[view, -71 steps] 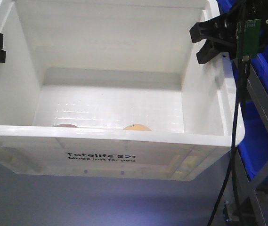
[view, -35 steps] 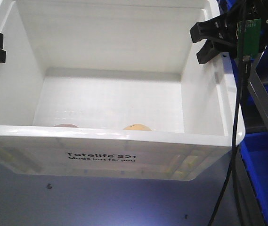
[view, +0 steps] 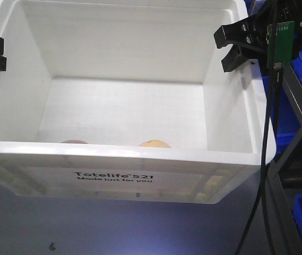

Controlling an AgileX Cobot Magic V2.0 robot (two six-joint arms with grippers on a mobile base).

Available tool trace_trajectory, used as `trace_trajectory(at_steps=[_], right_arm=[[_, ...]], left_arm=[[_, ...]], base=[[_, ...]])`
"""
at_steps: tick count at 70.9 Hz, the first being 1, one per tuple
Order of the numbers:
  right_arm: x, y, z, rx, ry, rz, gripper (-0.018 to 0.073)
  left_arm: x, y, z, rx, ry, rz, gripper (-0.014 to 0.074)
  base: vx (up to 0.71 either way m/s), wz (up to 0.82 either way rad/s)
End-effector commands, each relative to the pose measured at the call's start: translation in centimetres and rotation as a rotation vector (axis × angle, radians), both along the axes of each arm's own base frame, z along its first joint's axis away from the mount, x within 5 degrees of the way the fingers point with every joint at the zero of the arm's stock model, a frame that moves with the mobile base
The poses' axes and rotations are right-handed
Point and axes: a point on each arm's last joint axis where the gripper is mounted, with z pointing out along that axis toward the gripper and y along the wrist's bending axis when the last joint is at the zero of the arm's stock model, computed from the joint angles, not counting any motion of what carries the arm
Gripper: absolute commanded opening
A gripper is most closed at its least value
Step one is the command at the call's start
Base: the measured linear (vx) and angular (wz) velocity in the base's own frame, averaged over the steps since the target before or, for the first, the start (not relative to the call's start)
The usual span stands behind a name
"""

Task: Place moving items into box and shelve
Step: 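Hold the crate steady as the base approaches the blue-bin shelf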

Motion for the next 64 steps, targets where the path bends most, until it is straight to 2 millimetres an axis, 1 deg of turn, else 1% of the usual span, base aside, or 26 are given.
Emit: trace_trajectory(at_steps=[1,41,64], right_arm=[[-1.73,0.95,3.29,0.159,-0.108,0.063,-0.0003],[-1.73,0.95,3.29,0.159,-0.108,0.063,-0.0003],[-1.73,0.95,3.29,0.159,-0.108,0.063,-0.0003]], left_arm=[[-0.44,-1.01,3.2,-0.151,-0.193,-0.008,-0.0004],[-0.44,-1.01,3.2,-0.151,-0.193,-0.008,-0.0004],[-0.43,-1.01,3.2,-0.151,-0.193,-0.008,-0.0004]], base=[[0.39,0.09],[0.36,0.11],[0.3,0.28]])
